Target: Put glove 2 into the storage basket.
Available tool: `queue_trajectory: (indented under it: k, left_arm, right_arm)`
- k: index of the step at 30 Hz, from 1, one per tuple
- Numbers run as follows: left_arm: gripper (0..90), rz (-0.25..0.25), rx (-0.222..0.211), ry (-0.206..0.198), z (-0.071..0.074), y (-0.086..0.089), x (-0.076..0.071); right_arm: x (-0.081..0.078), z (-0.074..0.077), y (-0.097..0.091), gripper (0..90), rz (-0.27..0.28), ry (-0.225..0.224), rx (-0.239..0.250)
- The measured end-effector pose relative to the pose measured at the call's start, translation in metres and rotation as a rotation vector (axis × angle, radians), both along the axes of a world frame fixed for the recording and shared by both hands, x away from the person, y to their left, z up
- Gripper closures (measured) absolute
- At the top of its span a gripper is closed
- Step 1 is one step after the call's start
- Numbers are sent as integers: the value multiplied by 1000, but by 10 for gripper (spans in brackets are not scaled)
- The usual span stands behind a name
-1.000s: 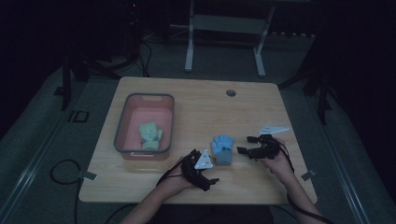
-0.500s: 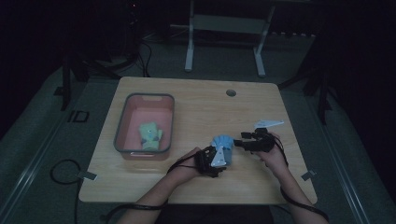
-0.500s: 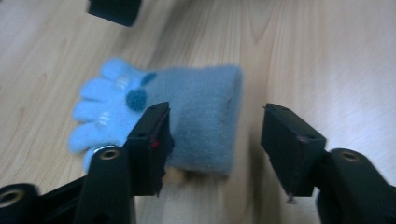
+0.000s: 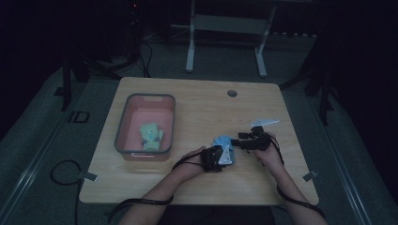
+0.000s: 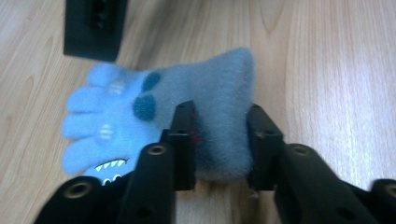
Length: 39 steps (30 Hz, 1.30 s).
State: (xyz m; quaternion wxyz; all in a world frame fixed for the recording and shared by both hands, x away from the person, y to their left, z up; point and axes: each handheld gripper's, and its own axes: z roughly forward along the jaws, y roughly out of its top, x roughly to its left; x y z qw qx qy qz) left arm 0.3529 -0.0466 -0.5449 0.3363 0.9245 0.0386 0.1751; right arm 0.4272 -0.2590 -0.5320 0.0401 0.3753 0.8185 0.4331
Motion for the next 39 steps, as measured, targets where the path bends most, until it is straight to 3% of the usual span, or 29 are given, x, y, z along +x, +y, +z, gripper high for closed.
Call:
queue_trajectory:
  k: [7, 8, 10, 15, 17, 20, 23, 28, 31, 39]
  left_arm:
    - [732, -6, -3, 27, 1, 3, 3]
    - [734, -8, -6, 33, 1, 3, 4]
    - [737, -9, -10, 45, 1, 4, 6]
    - [745, -16, 2, 45, 1, 4, 6]
    - [746, -15, 5, 46, 2, 4, 6]
    - [747, -10, -2, 57, 2, 6, 7]
    - [747, -3, -1, 65, 3, 8, 6]
    - [749, 5, 22, 64, 8, 11, 4]
    - [750, 7, 41, 56, 12, 14, 3]
    - [751, 23, 41, 32, 34, 29, 1]
  right_arm:
    - [8, -18, 13, 362, 14, 33, -64]
    - [7, -20, 14, 364, 21, 26, -55]
    - [5, -20, 16, 415, 35, 32, -46]
    - [4, -19, 25, 447, 71, 28, -71]
    - [5, -20, 29, 512, 96, 33, -66]
    - [5, -21, 34, 693, 139, 62, -48]
    - [4, -19, 35, 753, 137, 68, -50]
    - [2, -15, 36, 767, 129, 62, -19]
    - [1, -10, 40, 770, 144, 47, -27]
    - [1, 10, 54, 772, 168, 6, -23]
